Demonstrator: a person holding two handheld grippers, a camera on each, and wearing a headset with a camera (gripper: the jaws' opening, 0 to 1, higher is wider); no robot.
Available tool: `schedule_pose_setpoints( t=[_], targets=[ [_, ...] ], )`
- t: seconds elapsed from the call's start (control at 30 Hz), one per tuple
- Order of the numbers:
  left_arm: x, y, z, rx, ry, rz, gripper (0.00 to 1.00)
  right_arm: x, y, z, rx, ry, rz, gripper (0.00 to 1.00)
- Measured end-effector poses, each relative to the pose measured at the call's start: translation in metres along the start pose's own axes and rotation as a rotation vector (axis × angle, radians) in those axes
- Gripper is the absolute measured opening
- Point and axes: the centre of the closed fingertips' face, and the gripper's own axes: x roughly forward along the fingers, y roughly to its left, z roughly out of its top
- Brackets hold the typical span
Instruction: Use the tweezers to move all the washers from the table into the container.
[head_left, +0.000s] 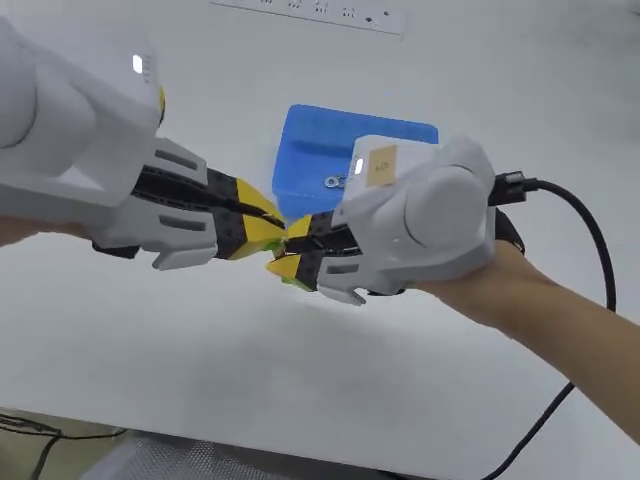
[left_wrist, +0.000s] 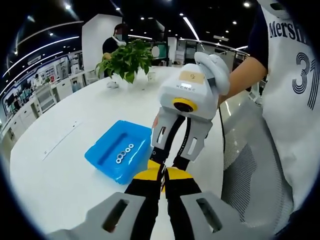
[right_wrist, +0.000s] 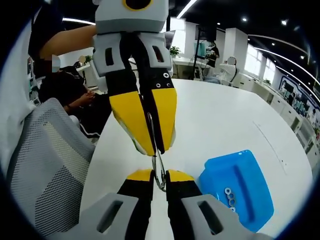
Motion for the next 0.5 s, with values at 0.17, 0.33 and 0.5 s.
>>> schedule_pose_setpoints(
  t=[0.17, 0.33, 0.5],
  targets=[
    [-0.007, 0.005, 0.017, 0.022, -0.011, 0.021, 0.06, -0.011, -0.01, 0.013, -0.014, -0.02, -0.038, 0.1],
    [-0.011, 0.012, 0.031, 0.054, -0.02, 0.031, 0.06, -0.02, -0.019, 0.021, -0.036, -0.032, -0.062, 0.1],
    [-0.008, 0.023, 0.041, 0.074, -0.038, 0.048, 0.06, -0.031, -0.035, 0.027, -0.075, -0.033, -0.098, 0.1]
  ],
)
